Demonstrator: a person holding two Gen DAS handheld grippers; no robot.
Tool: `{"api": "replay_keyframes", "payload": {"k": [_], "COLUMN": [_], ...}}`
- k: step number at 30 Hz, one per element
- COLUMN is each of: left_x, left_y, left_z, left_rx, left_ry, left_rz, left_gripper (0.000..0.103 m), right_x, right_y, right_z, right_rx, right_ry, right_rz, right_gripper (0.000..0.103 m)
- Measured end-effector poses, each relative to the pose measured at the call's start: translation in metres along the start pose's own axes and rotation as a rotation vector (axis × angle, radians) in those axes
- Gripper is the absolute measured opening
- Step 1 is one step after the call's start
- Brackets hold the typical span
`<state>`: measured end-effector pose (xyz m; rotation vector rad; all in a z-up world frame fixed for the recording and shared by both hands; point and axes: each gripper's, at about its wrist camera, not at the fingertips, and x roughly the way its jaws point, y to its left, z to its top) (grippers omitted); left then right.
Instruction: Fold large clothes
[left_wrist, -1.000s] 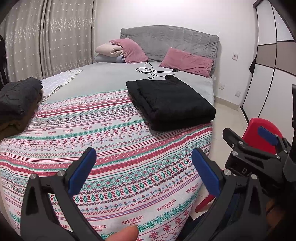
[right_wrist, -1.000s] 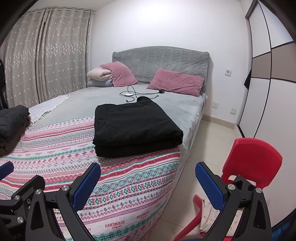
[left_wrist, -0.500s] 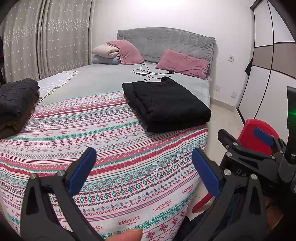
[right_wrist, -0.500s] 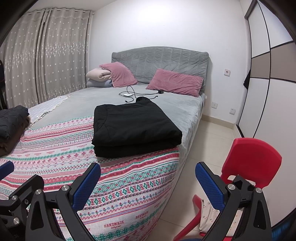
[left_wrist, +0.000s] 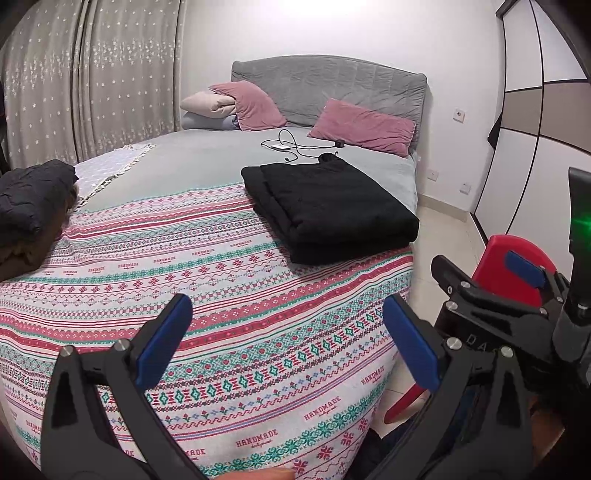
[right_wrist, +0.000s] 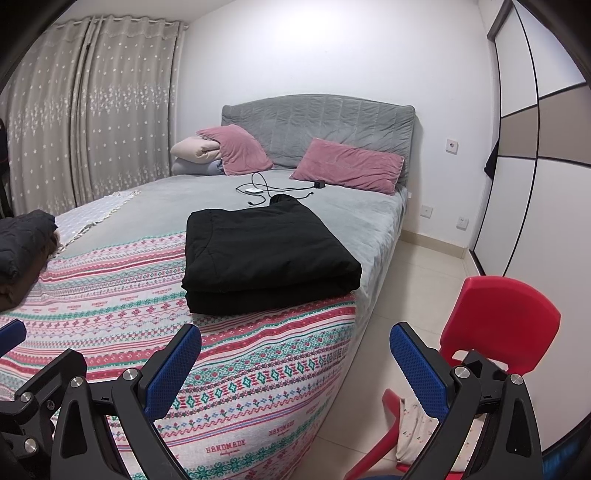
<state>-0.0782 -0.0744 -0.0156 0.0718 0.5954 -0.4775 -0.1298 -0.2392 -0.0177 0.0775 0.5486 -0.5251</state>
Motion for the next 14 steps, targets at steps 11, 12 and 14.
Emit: {"api": "replay_keyframes", "payload": {"k": [11, 12, 14], "left_x": [-0.0027, -0.0027, -0.0026], "left_y": [-0.0015, -0.0016, -0.0022], "left_z": [-0.0009, -0.0008, -0.0009], "left_rx": [0.011, 0.012, 0.012], "left_ry": [-0.007, -0.007, -0.005], "left_rz": [-0.013, -0.013, -0.015], "left_gripper": [0.102, 0.102, 0.102], "right_x": [-0.0033, -0.0034, -0.0037], "right_y": [-0.0011, -0.0009, -0.0011], "right_z": [0.0008, 0.0007, 0.0009], "right_rx": [0.003, 0.003, 0.003], "right_ry": [-0.006, -0.006, -0.006], "right_rz": [-0.005, -0.005, -0.005], "right_gripper": [0.103, 0.103, 0.103]}}
